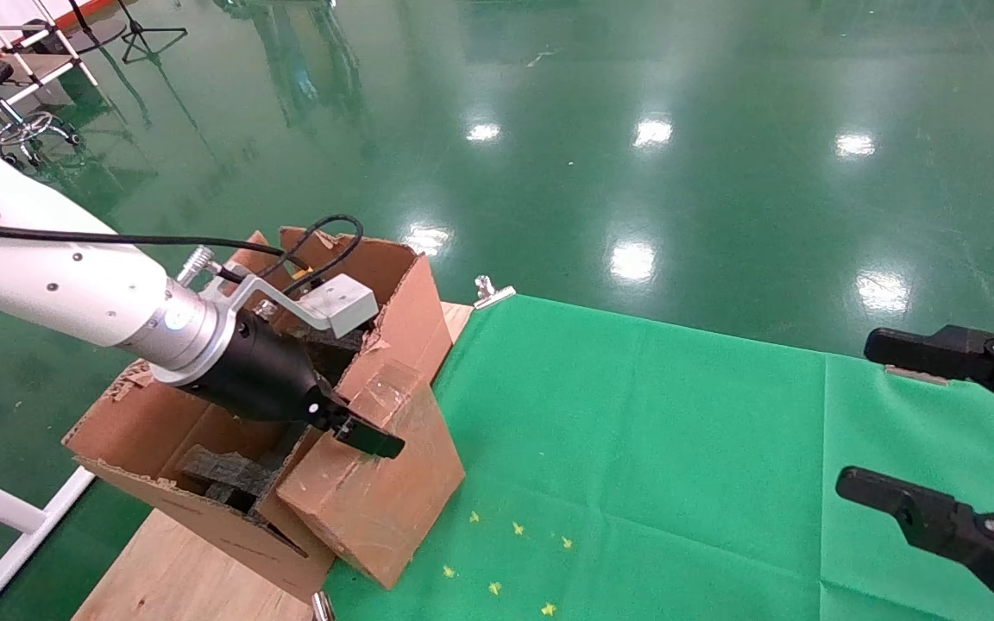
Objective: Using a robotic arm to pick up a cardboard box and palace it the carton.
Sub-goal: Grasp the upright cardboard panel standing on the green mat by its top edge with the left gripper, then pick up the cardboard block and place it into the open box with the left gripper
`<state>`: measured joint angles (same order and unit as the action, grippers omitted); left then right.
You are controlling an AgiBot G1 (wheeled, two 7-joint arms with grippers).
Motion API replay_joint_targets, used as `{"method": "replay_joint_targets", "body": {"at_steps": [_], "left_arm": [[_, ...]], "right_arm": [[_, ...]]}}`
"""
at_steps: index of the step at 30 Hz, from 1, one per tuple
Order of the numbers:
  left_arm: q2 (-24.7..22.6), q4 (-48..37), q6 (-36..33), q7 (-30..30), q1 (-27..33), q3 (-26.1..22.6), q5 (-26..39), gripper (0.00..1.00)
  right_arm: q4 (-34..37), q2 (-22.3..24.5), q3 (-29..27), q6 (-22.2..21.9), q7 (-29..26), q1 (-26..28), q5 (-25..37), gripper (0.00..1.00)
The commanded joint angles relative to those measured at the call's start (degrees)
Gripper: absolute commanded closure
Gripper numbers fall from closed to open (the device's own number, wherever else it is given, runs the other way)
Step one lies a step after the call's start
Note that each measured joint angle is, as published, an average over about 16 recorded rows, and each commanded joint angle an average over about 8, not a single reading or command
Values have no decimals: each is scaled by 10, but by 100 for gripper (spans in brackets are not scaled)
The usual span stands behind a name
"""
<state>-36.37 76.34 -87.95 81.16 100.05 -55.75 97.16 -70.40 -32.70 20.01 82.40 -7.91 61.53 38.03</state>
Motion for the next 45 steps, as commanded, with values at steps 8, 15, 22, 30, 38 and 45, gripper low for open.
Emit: {"method": "replay_joint_targets", "body": {"at_steps": [8, 15, 22, 30, 38, 45], "left_arm": [[29, -20, 30, -85, 44, 42, -43, 100], [57, -125, 10, -198, 124, 93, -91, 100], [73, -255, -11, -322, 211, 99, -49, 100], [71, -377, 20, -458, 224, 59, 48, 100], [31, -489, 101, -520, 181, 30, 97, 100], [-10, -568, 169, -502, 156, 16, 126, 100]], "right_arm": [[0, 0, 0, 0, 0, 0, 0, 0], [0, 0, 0, 0, 0, 0, 0, 0], [0, 0, 0, 0, 0, 0, 0, 0], [0, 0, 0, 0, 0, 0, 0, 0], [0, 0, 0, 0, 0, 0, 0, 0], [0, 0, 0, 0, 0, 0, 0, 0]]}}
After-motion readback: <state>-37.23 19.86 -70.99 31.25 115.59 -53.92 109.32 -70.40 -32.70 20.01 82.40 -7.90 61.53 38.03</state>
